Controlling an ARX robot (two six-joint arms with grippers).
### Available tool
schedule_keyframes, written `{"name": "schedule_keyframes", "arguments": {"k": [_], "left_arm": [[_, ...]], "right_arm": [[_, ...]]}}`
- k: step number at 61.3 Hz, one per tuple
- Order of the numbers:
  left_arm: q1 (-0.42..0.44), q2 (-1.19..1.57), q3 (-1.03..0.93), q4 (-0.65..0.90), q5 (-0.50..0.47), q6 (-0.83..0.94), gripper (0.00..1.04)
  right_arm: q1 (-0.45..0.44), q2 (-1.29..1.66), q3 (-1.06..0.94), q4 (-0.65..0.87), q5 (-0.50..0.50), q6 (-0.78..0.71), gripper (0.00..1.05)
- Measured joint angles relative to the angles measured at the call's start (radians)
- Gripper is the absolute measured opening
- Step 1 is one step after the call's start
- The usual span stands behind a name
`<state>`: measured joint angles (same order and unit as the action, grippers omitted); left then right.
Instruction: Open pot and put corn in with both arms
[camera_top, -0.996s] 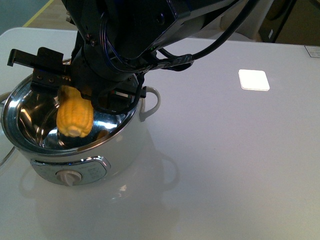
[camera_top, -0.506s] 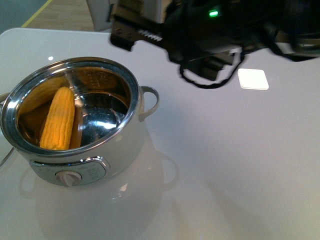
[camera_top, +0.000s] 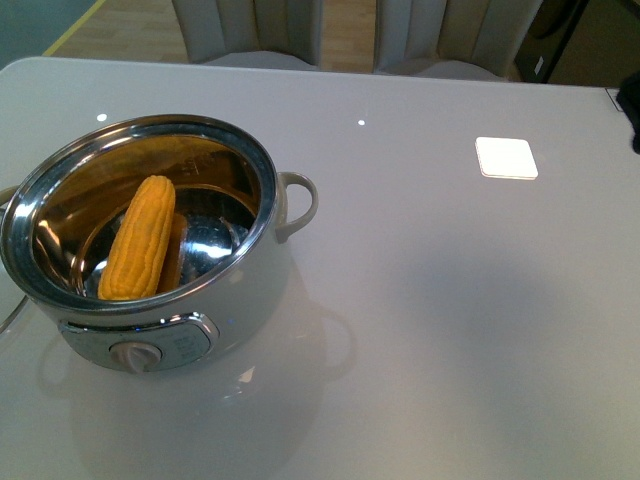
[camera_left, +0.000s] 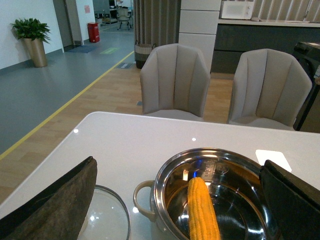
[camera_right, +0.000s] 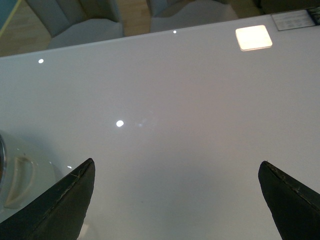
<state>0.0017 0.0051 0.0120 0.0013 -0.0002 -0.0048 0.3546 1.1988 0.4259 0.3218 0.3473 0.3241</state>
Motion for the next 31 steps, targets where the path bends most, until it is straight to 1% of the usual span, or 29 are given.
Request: {"name": "schedule_keyframes", "arguments": {"k": [5, 17, 19, 20, 21, 24, 28, 31], "left_arm": [[0.000, 0.000, 0.000, 0.000, 0.000, 0.000, 0.98], [0.000, 0.000, 0.000, 0.000, 0.000, 0.000, 0.98], [0.000, 0.000, 0.000, 0.000, 0.000, 0.000, 0.98], [0.000, 0.000, 0.000, 0.000, 0.000, 0.000, 0.98], [0.000, 0.000, 0.000, 0.000, 0.000, 0.000, 0.98], [0.000, 0.000, 0.000, 0.000, 0.000, 0.000, 0.98], [0.000, 0.000, 0.000, 0.000, 0.000, 0.000, 0.98], [0.000, 0.000, 0.000, 0.000, 0.000, 0.000, 0.98]], "right_arm": [[-0.001, -0.066, -0.033, -0.026, 0.007, -0.005, 0.96], [-0.002, -0.078, -0.035, -0.027, 0.008, -0.007, 0.96], [-0.007, -0.063, -0.056, 0.045, 0.001, -0.043, 0.93], [-0.013, -0.054, -0.083, 0.132, -0.011, -0.064, 0.89], [-0.016, -0.050, -0.097, 0.178, -0.017, -0.089, 0.88], [-0.038, -0.043, -0.185, 0.414, -0.053, -0.183, 0.77], [-0.067, -0.069, -0.242, 0.552, -0.073, -0.237, 0.67], [-0.091, -0.112, -0.262, 0.576, -0.093, -0.266, 0.58]]}}
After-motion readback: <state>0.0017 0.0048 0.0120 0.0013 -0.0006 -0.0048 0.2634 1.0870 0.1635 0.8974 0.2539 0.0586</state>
